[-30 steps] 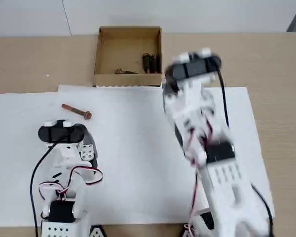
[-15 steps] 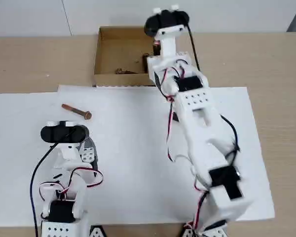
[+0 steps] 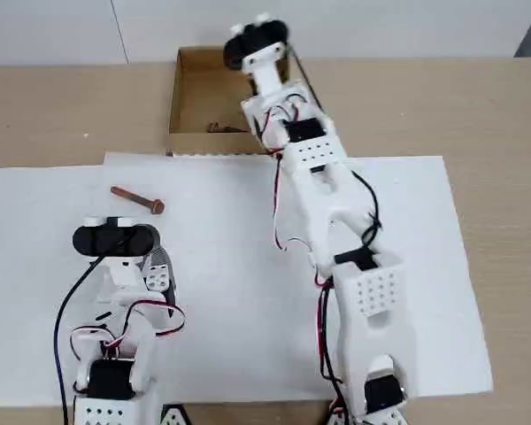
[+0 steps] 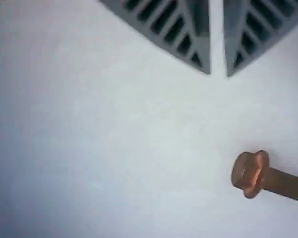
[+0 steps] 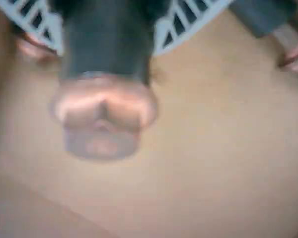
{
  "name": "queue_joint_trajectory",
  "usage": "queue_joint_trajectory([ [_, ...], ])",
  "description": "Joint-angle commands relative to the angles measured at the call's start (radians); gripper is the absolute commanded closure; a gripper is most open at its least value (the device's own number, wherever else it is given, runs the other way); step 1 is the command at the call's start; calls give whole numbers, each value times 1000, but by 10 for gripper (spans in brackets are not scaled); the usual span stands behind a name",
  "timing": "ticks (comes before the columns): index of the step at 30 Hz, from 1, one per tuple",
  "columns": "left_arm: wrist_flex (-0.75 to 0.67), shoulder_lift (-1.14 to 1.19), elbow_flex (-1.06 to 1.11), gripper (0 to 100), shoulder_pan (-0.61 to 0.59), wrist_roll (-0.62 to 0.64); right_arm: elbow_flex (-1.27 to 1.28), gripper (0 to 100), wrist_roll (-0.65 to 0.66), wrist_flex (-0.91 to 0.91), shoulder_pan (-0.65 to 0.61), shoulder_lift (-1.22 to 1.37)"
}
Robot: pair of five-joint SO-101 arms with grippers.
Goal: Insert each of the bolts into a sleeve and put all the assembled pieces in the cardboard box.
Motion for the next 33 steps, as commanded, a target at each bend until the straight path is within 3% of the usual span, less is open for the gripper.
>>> queue_joint_trajectory([
  [1,3,-9,-5,994,5,-5,-114,990,54,-19,-18,15],
  [4,3,-9,-5,994,5,-5,-117,969,71,-19,-24,39],
  [9,3,-9,-5,994,5,-5,-117,820,71,42,-31,48],
  [15,3,-9,-5,994,5,-5,-121,812,69,119,-30,19],
  [21,6,-9,-5,994,5,-3,-121,818,68,294,-27,-125],
  [26,6,-9,-5,994,5,-5,-121,989,68,430,-25,-259],
  [33,5,-9,-5,994,5,-5,-121,995,68,619,-24,-355],
])
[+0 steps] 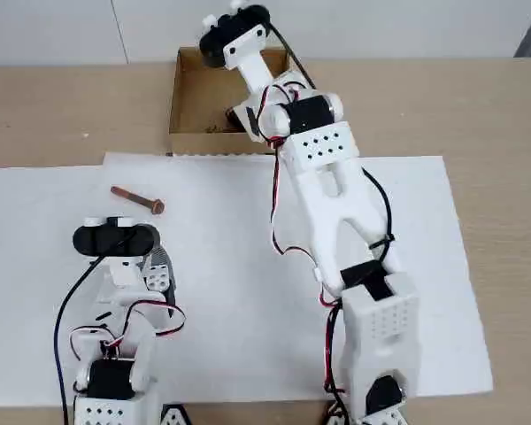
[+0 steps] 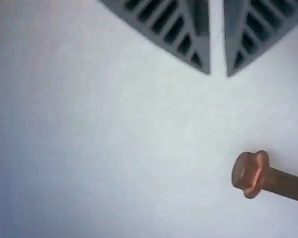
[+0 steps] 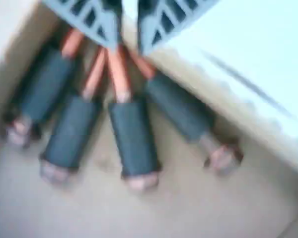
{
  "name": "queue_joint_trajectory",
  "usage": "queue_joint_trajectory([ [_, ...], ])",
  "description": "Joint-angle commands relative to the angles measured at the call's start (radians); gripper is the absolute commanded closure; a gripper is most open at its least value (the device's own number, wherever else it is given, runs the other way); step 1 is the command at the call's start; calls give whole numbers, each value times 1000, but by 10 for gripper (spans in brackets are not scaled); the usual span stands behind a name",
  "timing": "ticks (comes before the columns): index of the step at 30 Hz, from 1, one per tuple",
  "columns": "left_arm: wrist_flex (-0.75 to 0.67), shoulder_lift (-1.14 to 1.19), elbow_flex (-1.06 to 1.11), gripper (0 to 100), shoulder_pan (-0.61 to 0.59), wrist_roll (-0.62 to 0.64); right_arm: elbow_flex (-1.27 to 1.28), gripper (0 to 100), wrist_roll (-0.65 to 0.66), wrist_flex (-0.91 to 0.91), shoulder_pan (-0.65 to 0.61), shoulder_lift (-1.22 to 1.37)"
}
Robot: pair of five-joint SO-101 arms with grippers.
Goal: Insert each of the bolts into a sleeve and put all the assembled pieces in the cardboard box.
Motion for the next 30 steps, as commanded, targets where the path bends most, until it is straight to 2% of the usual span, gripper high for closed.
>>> queue_joint_trajectory([
  [1,5,-9,-5,994,5,-5,-51,995,6,90,8,-91],
  [13,5,-9,-5,994,5,-5,-51,995,17,539,111,-130],
  [16,5,-9,-5,994,5,-5,-32,995,104,559,136,-131],
  [22,6,-9,-5,994,5,-5,49,995,368,559,171,-128],
  [28,6,-9,-5,994,5,-5,164,989,499,559,183,-127],
  [30,6,-9,-5,994,5,-5,196,958,539,558,183,-125],
])
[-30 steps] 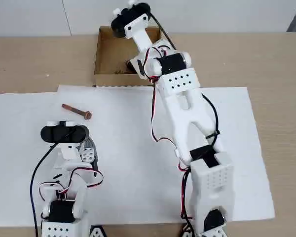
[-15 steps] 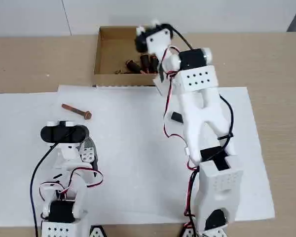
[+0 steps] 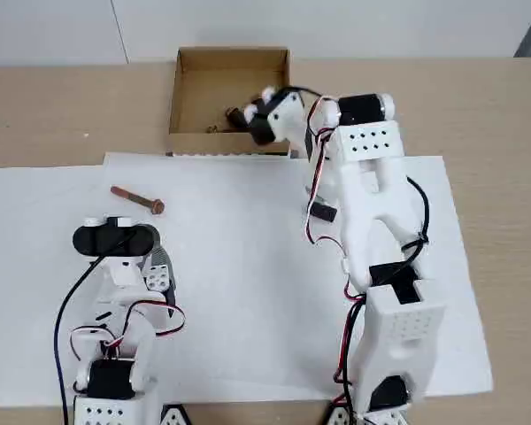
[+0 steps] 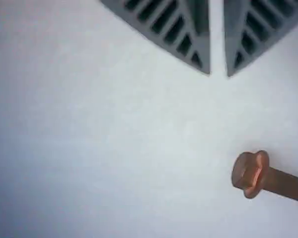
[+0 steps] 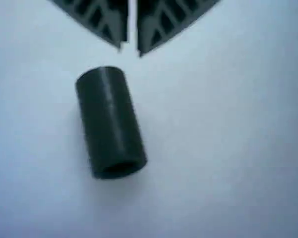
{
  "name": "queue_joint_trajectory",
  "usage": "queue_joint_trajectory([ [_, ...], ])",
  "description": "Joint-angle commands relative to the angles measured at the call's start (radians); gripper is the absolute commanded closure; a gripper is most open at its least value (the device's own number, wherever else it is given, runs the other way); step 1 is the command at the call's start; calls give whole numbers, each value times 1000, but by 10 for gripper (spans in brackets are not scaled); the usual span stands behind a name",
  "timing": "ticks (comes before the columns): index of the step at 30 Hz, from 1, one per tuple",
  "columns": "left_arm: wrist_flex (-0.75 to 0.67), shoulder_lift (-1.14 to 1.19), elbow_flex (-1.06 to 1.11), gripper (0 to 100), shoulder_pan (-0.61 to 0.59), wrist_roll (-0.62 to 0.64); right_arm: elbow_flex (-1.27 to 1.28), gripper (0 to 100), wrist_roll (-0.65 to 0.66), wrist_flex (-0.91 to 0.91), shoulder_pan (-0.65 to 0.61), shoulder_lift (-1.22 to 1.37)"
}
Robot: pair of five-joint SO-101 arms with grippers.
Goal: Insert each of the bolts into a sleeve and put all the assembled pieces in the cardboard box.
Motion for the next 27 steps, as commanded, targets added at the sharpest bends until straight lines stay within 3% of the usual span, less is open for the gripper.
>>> queue_joint_trajectory([
  [1,6,-9,-5,994,5,-6,34,931,72,-1,7,-70],
  [6,6,-9,-5,994,5,-6,64,816,153,-30,5,-56],
  [27,6,-9,-5,994,5,-5,64,816,232,-180,-4,219],
])
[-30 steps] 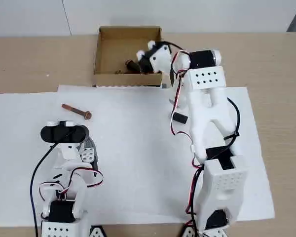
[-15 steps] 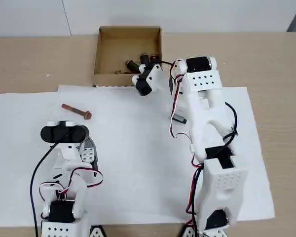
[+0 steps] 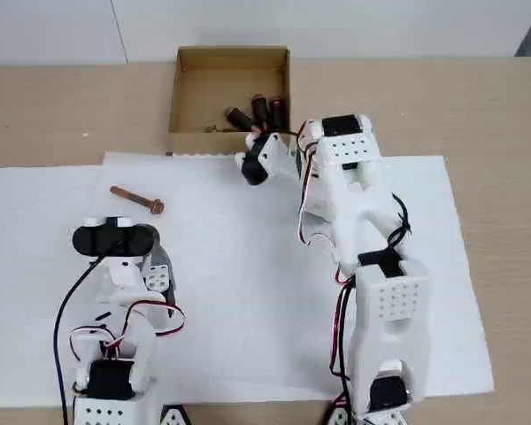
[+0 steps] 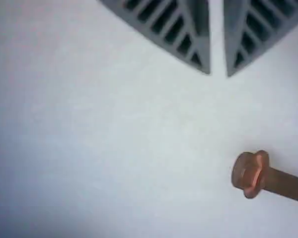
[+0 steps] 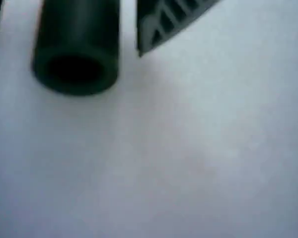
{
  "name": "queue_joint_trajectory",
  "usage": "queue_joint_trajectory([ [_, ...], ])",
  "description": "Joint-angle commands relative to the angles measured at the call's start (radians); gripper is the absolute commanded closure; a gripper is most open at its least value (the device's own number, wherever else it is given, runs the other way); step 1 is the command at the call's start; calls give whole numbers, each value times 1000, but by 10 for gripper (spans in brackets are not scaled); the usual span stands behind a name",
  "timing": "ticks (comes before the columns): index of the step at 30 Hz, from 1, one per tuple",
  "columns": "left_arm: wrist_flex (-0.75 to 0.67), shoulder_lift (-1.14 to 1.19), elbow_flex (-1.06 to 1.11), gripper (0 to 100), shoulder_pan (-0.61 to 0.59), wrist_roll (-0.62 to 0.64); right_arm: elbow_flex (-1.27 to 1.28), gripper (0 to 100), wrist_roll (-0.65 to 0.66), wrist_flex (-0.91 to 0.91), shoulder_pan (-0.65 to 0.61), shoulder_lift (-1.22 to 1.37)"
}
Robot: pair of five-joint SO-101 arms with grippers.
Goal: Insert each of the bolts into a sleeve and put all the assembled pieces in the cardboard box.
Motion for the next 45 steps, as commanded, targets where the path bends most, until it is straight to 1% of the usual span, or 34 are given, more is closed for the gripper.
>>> queue_joint_trajectory([
  [1,6,-9,-5,994,5,-5,-3,816,11,-36,4,27],
  [3,6,-9,-5,994,5,-5,-3,827,12,-44,4,53],
  [4,6,-9,-5,994,5,-5,-5,851,12,-44,4,62],
  [7,6,-9,-5,994,5,-5,-6,975,8,-44,-4,71],
  [8,6,-9,-5,994,5,-5,-6,998,6,-44,-4,67],
  [15,6,-9,-5,994,5,-5,-8,992,-6,4,-7,-54],
  [24,3,-9,-5,994,5,-8,-8,995,-183,116,-21,-317],
  [28,5,-9,-5,994,5,-8,-2,995,-341,159,-12,-412],
  [33,5,-9,-5,994,5,-8,0,995,-663,168,4,-521],
  [36,6,-9,-5,994,5,-8,9,995,-810,173,22,-572],
  [40,6,-9,-5,994,5,-8,133,995,-1002,171,47,-680],
  [42,25,-9,-16,994,-6,-8,230,995,-1063,171,51,-773],
  [45,95,-9,-87,994,-54,-8,394,995,-1103,162,70,-940],
])
